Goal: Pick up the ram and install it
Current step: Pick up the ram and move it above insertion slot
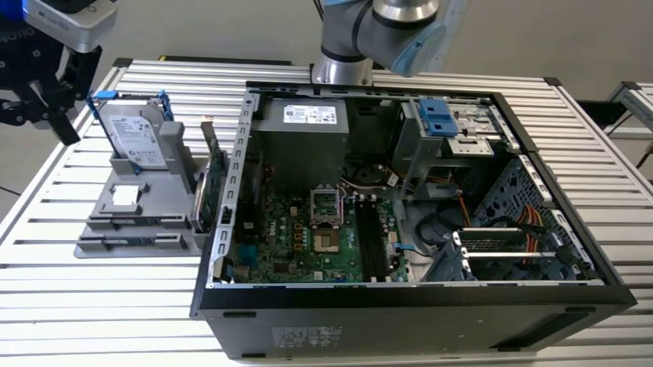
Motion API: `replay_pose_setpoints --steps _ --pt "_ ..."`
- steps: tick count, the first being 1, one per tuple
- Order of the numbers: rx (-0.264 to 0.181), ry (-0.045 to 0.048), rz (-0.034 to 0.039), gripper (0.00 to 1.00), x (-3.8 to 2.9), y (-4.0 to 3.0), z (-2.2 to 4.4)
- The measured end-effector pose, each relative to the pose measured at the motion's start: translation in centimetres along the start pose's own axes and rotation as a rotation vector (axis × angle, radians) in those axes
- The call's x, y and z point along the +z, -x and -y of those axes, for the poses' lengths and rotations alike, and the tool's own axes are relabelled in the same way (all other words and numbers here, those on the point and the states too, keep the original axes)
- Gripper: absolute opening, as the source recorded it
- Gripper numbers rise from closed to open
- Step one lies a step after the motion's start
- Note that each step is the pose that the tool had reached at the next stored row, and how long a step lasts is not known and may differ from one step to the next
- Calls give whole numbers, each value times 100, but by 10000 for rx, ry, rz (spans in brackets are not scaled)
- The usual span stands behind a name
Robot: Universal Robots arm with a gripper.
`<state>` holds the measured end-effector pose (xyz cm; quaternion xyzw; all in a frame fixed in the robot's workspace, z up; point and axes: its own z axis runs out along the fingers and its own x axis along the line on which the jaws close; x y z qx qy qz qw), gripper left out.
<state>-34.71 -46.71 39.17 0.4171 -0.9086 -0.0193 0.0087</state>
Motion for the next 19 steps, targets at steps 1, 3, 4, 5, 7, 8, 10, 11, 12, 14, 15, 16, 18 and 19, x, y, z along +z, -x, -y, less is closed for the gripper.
replay_pose_setpoints --steps 1,3,4,5,7,8,10,11,12,14,15,16,18,19 --pt "-119 -3 -2 0 0 0 0" --pt "-387 -7 -10 0 1 0 0" --pt "-525 -7 -15 0 1 0 0" --pt "-652 -7 -20 0 1 0 0" --pt "-914 -7 -31 0 1 0 0" --pt "-1049 -7 -37 0 1 0 0" --pt "-1319 -7 -48 0 1 0 0" --pt "-1452 -7 -55 0 0 0 0" --pt "-1594 -7 -60 0 1 0 0" --pt "-1878 -7 -71 0 1 0 0" --pt "-2022 -7 -78 0 1 0 0" --pt "-2169 -6 -84 0 1 0 0" --pt "-2461 -6 -96 0 0 0 0" --pt "-2605 -6 -103 0 0 0 0"
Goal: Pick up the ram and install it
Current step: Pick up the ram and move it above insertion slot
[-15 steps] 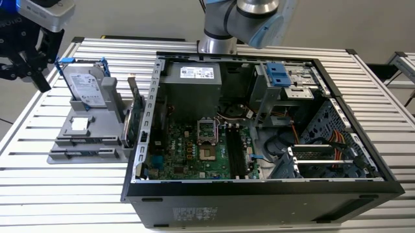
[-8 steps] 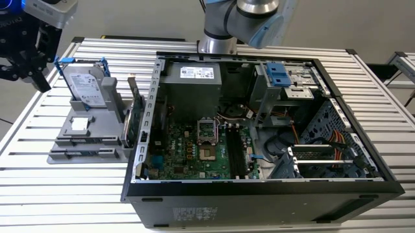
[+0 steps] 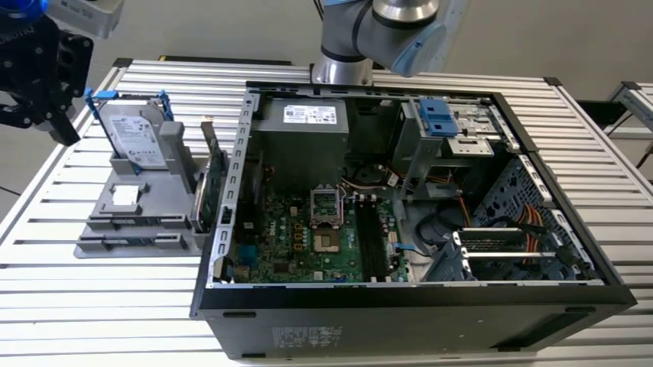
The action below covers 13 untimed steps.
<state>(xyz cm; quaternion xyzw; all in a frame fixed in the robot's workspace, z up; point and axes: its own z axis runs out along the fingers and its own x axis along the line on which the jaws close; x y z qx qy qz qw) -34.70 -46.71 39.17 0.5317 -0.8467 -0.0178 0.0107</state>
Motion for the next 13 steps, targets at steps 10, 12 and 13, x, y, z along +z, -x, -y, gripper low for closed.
replay_pose_setpoints --steps 10,12,13 --pt "-1405 1 -58 0 0 0 0" --pt "-1674 1 -69 0 0 0 0" --pt "-1819 2 -75 0 0 0 0"
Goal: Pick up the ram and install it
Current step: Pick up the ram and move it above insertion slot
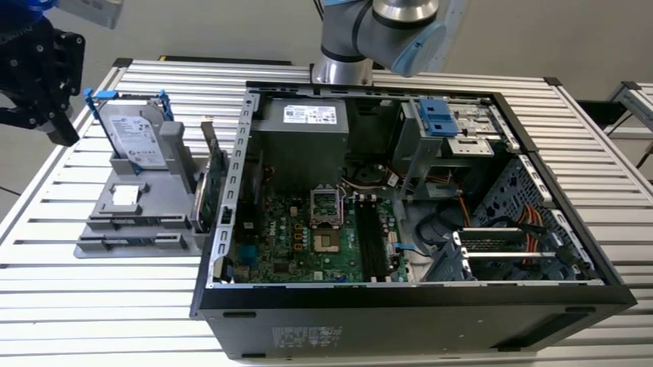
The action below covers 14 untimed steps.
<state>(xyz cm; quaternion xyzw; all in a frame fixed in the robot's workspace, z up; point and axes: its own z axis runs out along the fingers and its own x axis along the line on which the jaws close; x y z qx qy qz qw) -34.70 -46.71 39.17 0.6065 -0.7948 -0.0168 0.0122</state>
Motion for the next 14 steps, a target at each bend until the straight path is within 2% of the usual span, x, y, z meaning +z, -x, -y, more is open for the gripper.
replay_pose_setpoints --steps 14 --pt "-1952 1 -81 0 0 1 0"
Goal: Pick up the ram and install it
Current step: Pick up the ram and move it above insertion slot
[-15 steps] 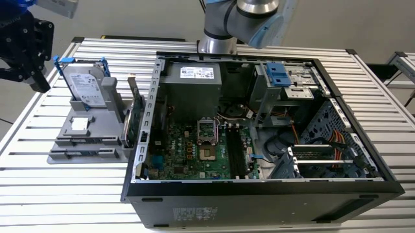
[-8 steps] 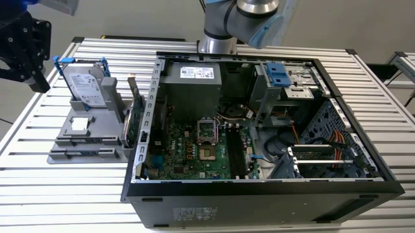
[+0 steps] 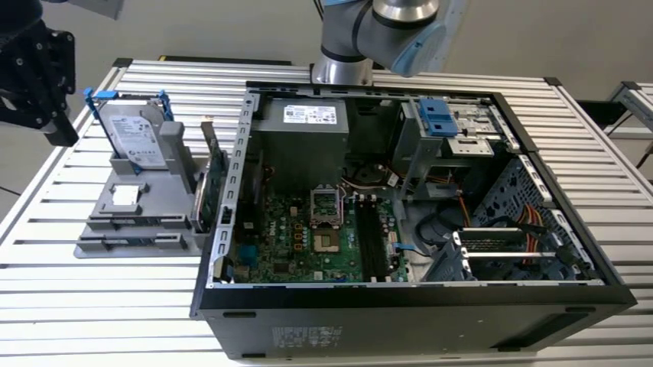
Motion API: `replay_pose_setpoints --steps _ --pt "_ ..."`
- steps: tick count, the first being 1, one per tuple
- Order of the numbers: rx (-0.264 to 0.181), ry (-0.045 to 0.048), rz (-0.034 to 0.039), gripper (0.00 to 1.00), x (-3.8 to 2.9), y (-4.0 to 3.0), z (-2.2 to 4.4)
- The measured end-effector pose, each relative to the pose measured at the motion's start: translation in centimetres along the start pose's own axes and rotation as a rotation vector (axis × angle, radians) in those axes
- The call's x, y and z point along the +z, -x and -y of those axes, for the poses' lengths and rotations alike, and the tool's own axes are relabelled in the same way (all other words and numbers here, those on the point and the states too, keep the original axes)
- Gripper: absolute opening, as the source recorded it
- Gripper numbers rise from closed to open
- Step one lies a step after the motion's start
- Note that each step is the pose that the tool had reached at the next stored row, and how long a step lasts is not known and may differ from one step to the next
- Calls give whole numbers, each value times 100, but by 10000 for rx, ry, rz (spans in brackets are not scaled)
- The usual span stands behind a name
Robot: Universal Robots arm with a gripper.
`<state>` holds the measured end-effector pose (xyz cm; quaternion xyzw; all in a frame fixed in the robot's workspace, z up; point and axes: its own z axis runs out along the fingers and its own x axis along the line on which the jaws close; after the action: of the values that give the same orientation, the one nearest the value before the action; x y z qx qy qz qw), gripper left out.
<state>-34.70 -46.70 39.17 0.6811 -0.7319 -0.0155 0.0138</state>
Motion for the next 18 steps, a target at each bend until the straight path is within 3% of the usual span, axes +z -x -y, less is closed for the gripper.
replay_pose_setpoints --steps 10,18 --pt "-1226 1 -51 0 0 0 0" --pt "-1947 2 -81 0 0 0 0"
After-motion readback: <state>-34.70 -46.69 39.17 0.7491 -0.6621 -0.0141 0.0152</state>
